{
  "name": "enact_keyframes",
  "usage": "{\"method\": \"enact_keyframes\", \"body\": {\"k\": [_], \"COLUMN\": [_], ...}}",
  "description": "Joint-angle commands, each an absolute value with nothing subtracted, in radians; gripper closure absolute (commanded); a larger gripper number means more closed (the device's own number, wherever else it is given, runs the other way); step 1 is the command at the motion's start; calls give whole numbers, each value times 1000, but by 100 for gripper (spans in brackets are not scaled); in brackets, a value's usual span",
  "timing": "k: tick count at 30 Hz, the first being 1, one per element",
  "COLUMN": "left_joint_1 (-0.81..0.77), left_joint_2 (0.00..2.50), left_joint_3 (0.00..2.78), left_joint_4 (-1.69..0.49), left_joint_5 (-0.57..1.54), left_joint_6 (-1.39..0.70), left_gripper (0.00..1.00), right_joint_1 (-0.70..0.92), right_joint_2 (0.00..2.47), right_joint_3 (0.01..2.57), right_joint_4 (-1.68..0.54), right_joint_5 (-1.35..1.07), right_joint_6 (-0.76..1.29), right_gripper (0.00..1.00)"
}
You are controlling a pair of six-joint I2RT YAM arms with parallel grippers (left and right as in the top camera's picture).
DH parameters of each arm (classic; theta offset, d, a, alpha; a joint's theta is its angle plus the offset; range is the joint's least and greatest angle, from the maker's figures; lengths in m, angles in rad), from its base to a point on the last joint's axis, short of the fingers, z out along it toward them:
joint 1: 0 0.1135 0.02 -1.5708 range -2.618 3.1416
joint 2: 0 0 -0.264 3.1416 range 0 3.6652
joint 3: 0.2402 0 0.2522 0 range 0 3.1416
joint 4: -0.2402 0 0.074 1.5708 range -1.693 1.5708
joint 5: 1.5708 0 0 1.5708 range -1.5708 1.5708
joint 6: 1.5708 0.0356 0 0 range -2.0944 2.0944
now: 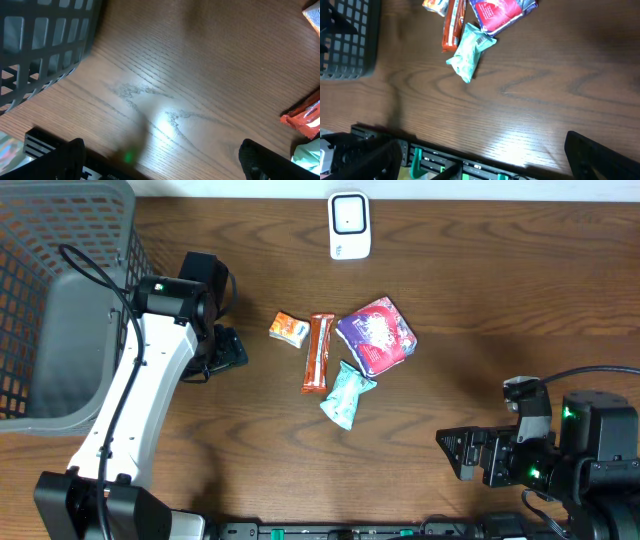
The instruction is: Scan the item barcode
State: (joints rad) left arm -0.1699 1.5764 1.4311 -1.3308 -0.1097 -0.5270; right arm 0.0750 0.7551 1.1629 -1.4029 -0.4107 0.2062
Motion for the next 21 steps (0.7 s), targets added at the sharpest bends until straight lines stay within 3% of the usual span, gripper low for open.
{"method": "enact_keyframes", "body": {"k": [1, 21], "left_joint_1": [-165, -165], "left_joint_2": [1573, 1573], "left_joint_3": [1427, 1427], "left_joint_4": [-1334, -1334], "left_joint_5": [-112, -112], "left_joint_6": [-539, -539], "left_gripper": [2, 2], "right_joint_1": [73, 73], "right_joint_2": [755, 755], "right_joint_3": [1177, 1177], "right_joint_4": [-1406, -1402], "right_joint_5": [-413, -413], "right_joint_6": [240, 255], "right_gripper": [1, 1]}}
